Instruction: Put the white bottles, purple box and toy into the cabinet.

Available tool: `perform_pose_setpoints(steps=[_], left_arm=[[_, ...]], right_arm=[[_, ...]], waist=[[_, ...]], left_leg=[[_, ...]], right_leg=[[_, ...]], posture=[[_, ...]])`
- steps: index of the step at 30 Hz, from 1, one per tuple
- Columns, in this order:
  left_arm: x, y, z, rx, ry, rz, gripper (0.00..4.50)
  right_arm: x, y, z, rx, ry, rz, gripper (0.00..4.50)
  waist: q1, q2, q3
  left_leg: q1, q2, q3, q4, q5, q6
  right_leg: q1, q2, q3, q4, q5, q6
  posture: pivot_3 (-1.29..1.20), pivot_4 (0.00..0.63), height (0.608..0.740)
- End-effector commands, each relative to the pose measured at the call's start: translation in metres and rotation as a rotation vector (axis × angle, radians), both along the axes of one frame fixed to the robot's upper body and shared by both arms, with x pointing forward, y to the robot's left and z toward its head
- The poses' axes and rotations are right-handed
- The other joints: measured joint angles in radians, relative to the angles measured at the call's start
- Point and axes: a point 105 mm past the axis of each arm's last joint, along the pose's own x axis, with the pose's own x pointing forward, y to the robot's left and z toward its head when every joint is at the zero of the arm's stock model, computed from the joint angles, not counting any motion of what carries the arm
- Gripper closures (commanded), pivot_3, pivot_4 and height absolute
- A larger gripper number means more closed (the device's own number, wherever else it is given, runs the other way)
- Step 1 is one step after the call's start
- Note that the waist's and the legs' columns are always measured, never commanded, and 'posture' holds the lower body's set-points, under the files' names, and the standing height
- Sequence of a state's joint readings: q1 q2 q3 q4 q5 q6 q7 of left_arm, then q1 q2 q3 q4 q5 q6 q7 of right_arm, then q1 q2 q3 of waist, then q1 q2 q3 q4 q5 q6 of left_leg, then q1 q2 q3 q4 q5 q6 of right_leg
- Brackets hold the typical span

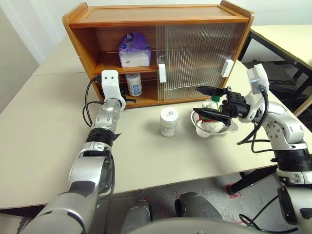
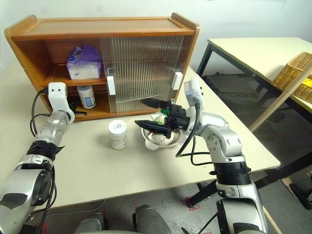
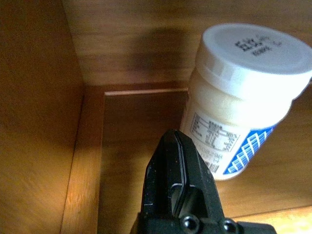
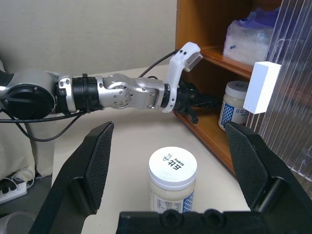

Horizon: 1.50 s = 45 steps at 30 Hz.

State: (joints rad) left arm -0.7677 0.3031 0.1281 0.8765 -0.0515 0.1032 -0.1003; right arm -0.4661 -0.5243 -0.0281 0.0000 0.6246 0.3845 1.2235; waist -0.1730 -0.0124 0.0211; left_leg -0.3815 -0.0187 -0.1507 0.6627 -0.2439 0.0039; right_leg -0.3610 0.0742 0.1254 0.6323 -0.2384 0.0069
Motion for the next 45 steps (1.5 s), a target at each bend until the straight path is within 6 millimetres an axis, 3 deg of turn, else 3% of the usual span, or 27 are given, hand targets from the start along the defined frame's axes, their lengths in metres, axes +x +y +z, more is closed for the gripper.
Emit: perform_pose_setpoints(steps=[1, 9, 30, 39, 45], left_arm=[[0.005, -0.001, 0.005, 0.016, -0.007, -0.007, 4.47], [0.010, -0.028, 0.002, -0.003, 0.008, -0.131, 4.47], [0.012, -0.063, -0.001, -0.078, 0.032, -0.275, 4.47], [0.010, -0.066, 0.000, -0.114, 0.023, -0.324, 4.47], [0.004, -0.058, -0.003, -0.114, 0.019, -0.327, 4.47]], right_arm=[[-0.001, -0.003, 0.005, -0.001, -0.026, -0.011, 0.00], [0.000, -0.003, 0.006, -0.001, -0.031, -0.015, 0.00], [0.002, -0.005, 0.007, 0.001, -0.047, -0.027, 0.00], [0.002, -0.004, 0.006, 0.002, -0.045, -0.022, 0.00], [0.002, -0.002, 0.006, 0.006, -0.041, -0.014, 0.00]], waist=[[-0.002, 0.000, 0.000], [-0.004, 0.000, 0.000], [-0.010, 0.000, 0.000], [-0.011, 0.000, 0.000], [-0.014, 0.000, 0.000]], left_leg=[[0.000, 0.000, 0.000, 0.000, 0.000, 0.000], [-0.001, -0.004, -0.001, 0.000, 0.000, 0.000], [-0.001, -0.010, -0.003, 0.001, 0.000, 0.004], [-0.001, -0.011, -0.003, 0.001, 0.000, 0.004], [-0.001, -0.011, -0.002, 0.001, 0.000, 0.004]], right_leg=[[0.000, 0.000, 0.000, 0.000, 0.000, 0.000], [0.001, -0.002, 0.000, 0.000, 0.000, 0.001], [0.004, -0.005, 0.000, -0.001, -0.003, 0.005], [0.003, -0.005, 0.000, -0.001, -0.004, 0.005], [0.004, -0.005, 0.000, -0.001, -0.004, 0.006]], posture=[[-0.27, 0.014, 0.740], [-0.28, 0.012, 0.740], [-0.29, 0.000, 0.740], [-0.28, 0.000, 0.740], [-0.28, 0.000, 0.740]])
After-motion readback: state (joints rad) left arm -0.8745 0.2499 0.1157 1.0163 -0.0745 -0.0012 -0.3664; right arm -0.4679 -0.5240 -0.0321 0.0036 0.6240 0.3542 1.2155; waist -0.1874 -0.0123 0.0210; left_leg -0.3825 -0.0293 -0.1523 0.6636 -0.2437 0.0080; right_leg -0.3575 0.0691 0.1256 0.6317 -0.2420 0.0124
